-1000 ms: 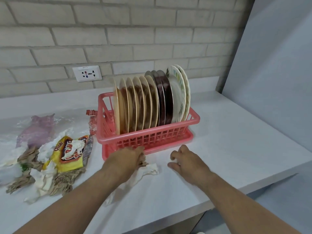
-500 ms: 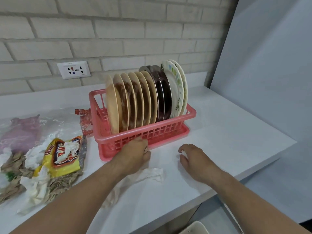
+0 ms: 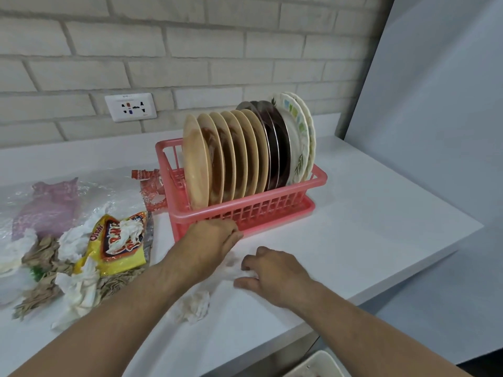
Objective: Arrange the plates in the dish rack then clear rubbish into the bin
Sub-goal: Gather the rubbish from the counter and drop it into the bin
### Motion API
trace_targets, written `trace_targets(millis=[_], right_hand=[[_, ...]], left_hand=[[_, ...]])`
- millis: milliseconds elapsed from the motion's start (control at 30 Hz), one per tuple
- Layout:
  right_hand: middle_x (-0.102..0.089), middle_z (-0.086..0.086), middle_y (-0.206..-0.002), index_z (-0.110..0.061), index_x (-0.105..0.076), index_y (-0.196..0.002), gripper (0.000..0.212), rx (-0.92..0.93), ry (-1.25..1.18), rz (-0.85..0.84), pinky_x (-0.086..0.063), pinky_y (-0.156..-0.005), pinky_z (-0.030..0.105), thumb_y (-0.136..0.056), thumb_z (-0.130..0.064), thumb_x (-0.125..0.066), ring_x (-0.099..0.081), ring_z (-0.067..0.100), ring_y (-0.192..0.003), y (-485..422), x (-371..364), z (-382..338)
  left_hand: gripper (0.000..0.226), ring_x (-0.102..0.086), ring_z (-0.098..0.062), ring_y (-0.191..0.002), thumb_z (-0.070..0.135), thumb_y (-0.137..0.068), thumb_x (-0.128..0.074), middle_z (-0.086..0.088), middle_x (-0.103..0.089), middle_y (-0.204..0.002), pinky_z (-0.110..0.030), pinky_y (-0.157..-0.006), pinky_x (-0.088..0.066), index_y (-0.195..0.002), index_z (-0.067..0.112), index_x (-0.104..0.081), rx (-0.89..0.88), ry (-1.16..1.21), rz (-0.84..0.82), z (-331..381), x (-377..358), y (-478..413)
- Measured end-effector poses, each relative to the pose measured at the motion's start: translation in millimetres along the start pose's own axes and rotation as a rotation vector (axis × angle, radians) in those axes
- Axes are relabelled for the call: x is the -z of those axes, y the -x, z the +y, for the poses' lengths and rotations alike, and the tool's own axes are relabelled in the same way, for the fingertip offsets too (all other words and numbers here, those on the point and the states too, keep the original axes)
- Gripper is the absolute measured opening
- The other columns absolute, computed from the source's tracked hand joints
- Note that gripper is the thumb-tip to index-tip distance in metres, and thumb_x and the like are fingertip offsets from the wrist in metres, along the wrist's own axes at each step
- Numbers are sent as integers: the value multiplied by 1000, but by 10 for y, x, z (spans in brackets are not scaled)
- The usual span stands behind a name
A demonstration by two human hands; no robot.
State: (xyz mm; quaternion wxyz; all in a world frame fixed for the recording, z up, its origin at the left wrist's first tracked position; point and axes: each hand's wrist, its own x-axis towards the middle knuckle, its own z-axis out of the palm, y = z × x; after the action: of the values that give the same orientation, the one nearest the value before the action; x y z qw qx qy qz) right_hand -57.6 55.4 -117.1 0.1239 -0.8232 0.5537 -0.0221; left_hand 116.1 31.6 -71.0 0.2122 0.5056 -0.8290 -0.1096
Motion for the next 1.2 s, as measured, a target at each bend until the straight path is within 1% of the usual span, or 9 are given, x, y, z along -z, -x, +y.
trace_targets(millis=[167,300,500,633,767,867,1000,1100,1200], right_hand=[[-44,-1,-90,-22,-38,-69,25,-84,-226,65,-40,-69,31,-88,-27,-54,-46,19,-78,26,47,33],[-46,-6,-79,-22,-40,-70,19,-202,-357,194,-36,-54,18,-82,-8,-47,-48,16,-68,68,163,159],[-63,1,-94,-27,-61,-108,28,-345,-706,123,-53,-50,25,-89,-9,-50,-68,18,-58,183,184,306],[-61,-12,-71,-28,-66,-86,7,-303,-584,159,-47,-53,20,-86,-35,-67,-60,8,-58,299,205,452],[-48,-11,-54,-21,-50,-60,46,-362,-587,298,-33,-43,14,-67,-61,-72,-44,5,-46,520,311,723],[-45,-9,-58,-17,-46,-58,36,-381,-603,323,-32,-43,14,-76,-36,-71,-39,5,-45,649,365,873],[-62,12,-83,-4,-55,-79,7,-426,-853,287,-59,-58,36,-84,-2,-51,-59,15,-58,1020,470,1231],[-64,16,-89,-24,-61,-80,29,-429,-1040,286,-53,-48,30,-87,1,-48,-53,16,-47,1287,466,1470],[-68,4,-78,-33,-66,-82,16,-425,-902,325,-48,-47,21,-89,-19,-66,-54,8,-47,1516,296,1735]], left_hand=[[20,-52,-6,-78,32,-96,-52,9,-56,-87,-14,-66,-38,-98,22,-69,-52,37,43,-39,-44,41],[19,-54,-9,-88,23,-96,-54,8,-56,-96,-18,-77,-45,-107,21,-69,-21,99,67,-8,-99,28],[22,-55,-13,-71,28,-98,-47,5,-60,-79,-29,-69,-47,-85,18,-62,-35,54,98,115,-222,-14],[34,-50,-13,-58,40,-95,-49,8,-51,-60,-29,-55,-34,-65,22,-47,37,10,88,184,-295,-16],[42,-44,-9,-48,47,-89,-51,5,-46,-51,-27,-46,-31,-56,23,-43,74,22,139,464,-383,-53],[45,-39,-11,-47,41,-92,-48,4,-42,-50,-27,-47,-30,-53,18,-40,35,98,178,647,-444,-100],[38,-46,-13,-57,26,-95,-40,3,-49,-59,-34,-57,-40,-59,15,-45,59,176,166,1145,-737,-114],[23,-55,-10,-82,19,-94,-39,12,-61,-88,-28,-79,-47,-89,17,-61,58,194,118,1447,-970,-73],[25,-55,-4,-85,19,-90,-40,15,-61,-90,-22,-78,-44,-94,22,-65,31,214,60,1699,-1205,-14]])
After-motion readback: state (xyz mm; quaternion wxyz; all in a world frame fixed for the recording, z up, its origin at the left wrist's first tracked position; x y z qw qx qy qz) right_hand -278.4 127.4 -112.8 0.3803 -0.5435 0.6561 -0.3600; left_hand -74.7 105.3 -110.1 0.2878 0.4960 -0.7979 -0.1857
